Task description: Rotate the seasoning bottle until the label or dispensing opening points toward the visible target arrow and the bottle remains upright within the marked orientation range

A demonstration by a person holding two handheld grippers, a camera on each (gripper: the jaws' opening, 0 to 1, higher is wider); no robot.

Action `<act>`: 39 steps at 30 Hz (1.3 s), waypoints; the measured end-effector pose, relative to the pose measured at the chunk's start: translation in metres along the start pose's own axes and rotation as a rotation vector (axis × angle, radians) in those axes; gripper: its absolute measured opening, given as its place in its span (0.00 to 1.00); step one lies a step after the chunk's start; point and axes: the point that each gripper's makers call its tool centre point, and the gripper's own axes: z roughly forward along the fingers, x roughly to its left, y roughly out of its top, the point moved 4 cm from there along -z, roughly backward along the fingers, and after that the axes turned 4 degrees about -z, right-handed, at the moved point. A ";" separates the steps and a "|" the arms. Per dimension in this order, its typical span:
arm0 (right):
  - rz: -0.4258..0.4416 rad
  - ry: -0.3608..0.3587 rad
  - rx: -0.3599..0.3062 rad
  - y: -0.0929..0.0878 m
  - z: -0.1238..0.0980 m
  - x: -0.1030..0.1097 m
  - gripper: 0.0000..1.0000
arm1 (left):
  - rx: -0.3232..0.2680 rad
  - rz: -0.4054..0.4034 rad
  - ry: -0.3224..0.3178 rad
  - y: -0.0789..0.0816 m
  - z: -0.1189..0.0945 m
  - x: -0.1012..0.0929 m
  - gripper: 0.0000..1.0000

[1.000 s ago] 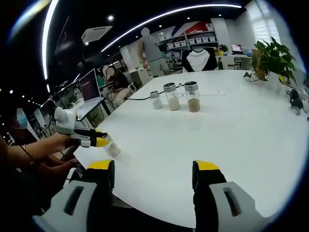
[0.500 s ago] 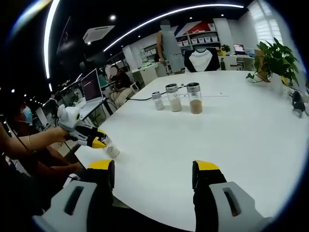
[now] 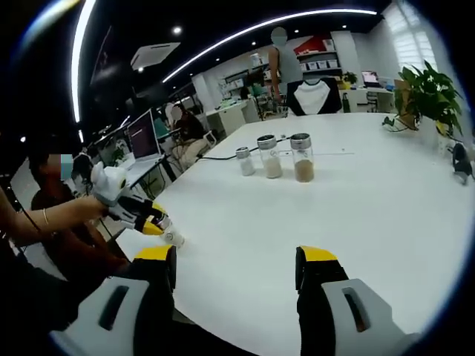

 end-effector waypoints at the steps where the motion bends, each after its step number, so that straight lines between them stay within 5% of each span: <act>1: 0.001 -0.002 -0.001 0.000 0.000 0.000 0.64 | -0.036 -0.065 0.017 0.003 -0.001 -0.001 0.41; 6: -0.003 -0.003 0.012 -0.003 -0.001 -0.002 0.64 | -0.089 -0.220 0.123 0.005 -0.003 0.000 0.42; 17: 0.011 -0.013 0.000 -0.005 -0.005 -0.005 0.64 | -0.067 -0.232 0.153 -0.001 0.002 -0.006 0.34; 25: 0.026 -0.016 -0.012 -0.009 -0.013 -0.006 0.64 | -0.036 -0.150 0.061 -0.001 0.002 0.000 0.34; 39: 0.019 -0.031 0.009 -0.013 -0.021 -0.011 0.64 | 0.077 0.124 -0.169 -0.003 0.001 -0.003 0.34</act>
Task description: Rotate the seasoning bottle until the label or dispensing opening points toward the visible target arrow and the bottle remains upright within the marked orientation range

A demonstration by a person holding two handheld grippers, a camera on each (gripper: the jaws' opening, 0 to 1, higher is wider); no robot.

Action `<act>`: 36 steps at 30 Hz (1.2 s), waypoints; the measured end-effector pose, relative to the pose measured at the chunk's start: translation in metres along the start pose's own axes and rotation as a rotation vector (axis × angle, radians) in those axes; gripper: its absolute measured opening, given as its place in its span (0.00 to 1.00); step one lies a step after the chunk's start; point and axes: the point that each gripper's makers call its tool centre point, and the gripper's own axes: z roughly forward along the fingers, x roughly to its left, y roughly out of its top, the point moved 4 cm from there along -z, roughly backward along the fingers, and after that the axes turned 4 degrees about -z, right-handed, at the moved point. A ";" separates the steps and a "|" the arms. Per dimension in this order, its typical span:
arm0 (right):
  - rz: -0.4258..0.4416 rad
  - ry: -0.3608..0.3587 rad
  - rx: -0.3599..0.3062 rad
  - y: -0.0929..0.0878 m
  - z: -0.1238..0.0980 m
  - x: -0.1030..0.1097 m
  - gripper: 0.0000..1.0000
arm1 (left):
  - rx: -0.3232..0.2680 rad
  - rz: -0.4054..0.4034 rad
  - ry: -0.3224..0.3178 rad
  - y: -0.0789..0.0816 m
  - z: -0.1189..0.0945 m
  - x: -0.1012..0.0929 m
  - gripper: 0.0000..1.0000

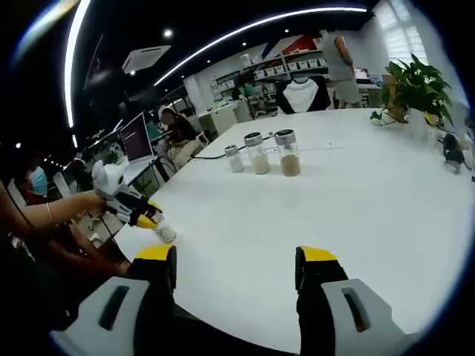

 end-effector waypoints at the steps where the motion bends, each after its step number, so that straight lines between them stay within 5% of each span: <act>1: -0.001 0.000 -0.001 0.001 0.000 0.000 0.64 | 0.024 0.029 -0.016 -0.001 0.000 0.000 0.34; 5: -0.001 0.005 -0.005 0.002 0.002 0.003 0.64 | 0.091 0.102 -0.013 -0.002 0.001 0.002 0.35; 12: 0.004 0.013 -0.001 -0.001 0.003 0.006 0.64 | 0.133 0.059 0.049 -0.013 0.006 0.001 0.36; 21: -0.004 0.021 0.015 -0.002 0.005 0.007 0.64 | 0.079 -0.020 0.114 -0.022 -0.003 -0.011 0.37; 26: -0.020 0.034 0.022 0.001 0.008 0.009 0.64 | -0.040 -0.158 0.204 -0.015 -0.014 -0.010 0.38; 29: -0.026 0.043 0.023 0.003 0.010 0.009 0.64 | -0.204 -0.320 0.196 -0.002 -0.018 -0.012 0.40; 31: -0.030 0.045 0.022 0.005 0.011 0.010 0.64 | -0.230 -0.379 0.213 -0.002 -0.020 -0.010 0.40; 34: -0.035 0.050 0.020 0.007 0.012 0.012 0.64 | -0.209 -0.358 0.295 -0.006 -0.021 -0.005 0.41; 36: -0.037 0.051 0.020 0.008 0.013 0.012 0.64 | -0.217 -0.372 0.290 -0.005 -0.017 -0.007 0.40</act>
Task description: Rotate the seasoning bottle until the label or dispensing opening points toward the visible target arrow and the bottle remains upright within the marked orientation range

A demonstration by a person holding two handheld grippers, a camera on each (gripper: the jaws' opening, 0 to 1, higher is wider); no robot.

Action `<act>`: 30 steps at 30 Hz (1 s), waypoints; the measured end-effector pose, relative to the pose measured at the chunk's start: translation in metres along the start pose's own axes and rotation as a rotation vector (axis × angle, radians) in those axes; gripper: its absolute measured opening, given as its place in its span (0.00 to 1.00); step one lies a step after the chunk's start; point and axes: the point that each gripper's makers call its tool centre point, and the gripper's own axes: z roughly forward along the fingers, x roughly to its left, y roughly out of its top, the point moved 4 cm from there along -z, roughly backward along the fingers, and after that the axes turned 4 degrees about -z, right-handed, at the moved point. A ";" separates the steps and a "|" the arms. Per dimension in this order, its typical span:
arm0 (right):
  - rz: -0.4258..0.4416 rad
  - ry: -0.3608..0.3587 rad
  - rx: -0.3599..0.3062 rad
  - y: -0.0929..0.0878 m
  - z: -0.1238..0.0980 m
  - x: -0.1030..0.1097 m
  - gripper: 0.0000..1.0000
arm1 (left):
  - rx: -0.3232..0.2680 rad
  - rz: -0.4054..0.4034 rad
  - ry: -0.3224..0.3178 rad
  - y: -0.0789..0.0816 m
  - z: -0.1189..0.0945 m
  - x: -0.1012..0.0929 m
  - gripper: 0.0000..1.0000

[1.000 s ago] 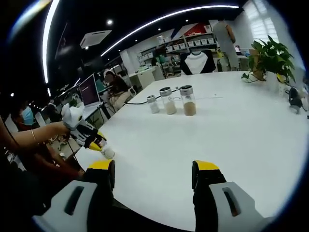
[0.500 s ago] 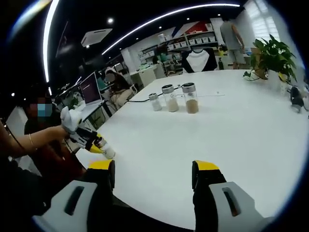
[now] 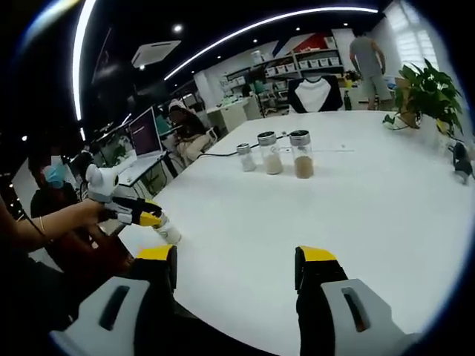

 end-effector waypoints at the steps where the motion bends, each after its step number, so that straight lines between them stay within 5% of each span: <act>1: 0.000 0.000 0.000 0.000 0.000 0.000 0.64 | 0.001 -0.001 0.000 0.000 0.002 -0.001 0.39; 7: 0.000 -0.001 0.002 0.000 -0.001 -0.001 0.63 | 0.019 0.018 -0.023 0.001 0.006 -0.005 0.34; 14: -0.006 -0.001 0.007 0.001 -0.004 0.000 0.63 | 0.077 0.154 -0.094 0.003 0.008 -0.004 0.33; 20: 0.013 -0.007 -0.001 -0.002 -0.002 -0.001 0.63 | 0.096 0.161 -0.109 0.003 0.008 -0.003 0.33; 22: 0.018 0.000 0.007 -0.003 0.000 0.002 0.63 | 0.093 0.158 -0.100 0.003 0.008 -0.004 0.34; 24: 0.015 0.009 0.009 -0.002 0.001 0.006 0.63 | 0.072 0.071 -0.035 0.003 0.008 0.000 0.37; 30: -0.004 0.019 0.030 0.001 0.005 0.013 0.63 | 0.019 0.048 0.080 0.005 0.005 0.000 0.43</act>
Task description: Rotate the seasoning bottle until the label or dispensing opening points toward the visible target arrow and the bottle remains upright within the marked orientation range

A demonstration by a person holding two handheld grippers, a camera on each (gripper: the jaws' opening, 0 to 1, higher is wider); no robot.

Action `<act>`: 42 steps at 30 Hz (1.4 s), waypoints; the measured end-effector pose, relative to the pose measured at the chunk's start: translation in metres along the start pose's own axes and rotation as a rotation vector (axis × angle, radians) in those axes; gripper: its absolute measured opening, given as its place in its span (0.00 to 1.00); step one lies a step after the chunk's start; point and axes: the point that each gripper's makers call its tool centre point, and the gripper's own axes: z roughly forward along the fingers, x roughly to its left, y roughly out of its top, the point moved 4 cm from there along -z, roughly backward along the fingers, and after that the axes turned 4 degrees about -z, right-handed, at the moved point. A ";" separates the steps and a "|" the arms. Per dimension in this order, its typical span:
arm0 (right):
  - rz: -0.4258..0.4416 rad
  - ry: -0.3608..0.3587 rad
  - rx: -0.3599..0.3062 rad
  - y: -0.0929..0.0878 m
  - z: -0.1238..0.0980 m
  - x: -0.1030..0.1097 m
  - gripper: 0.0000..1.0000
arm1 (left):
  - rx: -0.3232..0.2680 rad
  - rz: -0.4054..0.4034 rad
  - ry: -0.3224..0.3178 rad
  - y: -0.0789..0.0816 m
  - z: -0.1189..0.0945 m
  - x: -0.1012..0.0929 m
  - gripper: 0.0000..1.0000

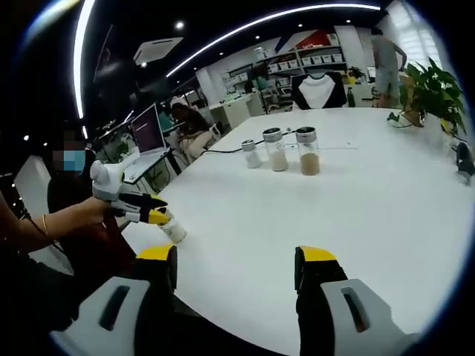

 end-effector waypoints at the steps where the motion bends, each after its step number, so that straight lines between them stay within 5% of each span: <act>1: -0.006 0.001 0.002 0.001 0.000 0.002 0.63 | -0.006 0.002 0.013 0.001 0.000 0.000 0.44; 5: -0.039 0.002 0.016 0.004 0.001 0.006 0.63 | -0.073 -0.073 0.066 0.004 0.001 -0.002 0.46; 15: -0.036 0.002 0.025 0.013 0.009 0.011 0.63 | -0.106 -0.161 0.229 -0.009 -0.002 0.004 0.44; 29: -0.031 -0.018 0.022 0.023 0.013 0.004 0.63 | -0.112 -0.206 0.220 -0.023 -0.015 0.012 0.40; 42: -0.035 -0.035 0.002 0.032 0.010 -0.001 0.62 | -0.118 -0.124 0.196 -0.018 -0.011 0.009 0.33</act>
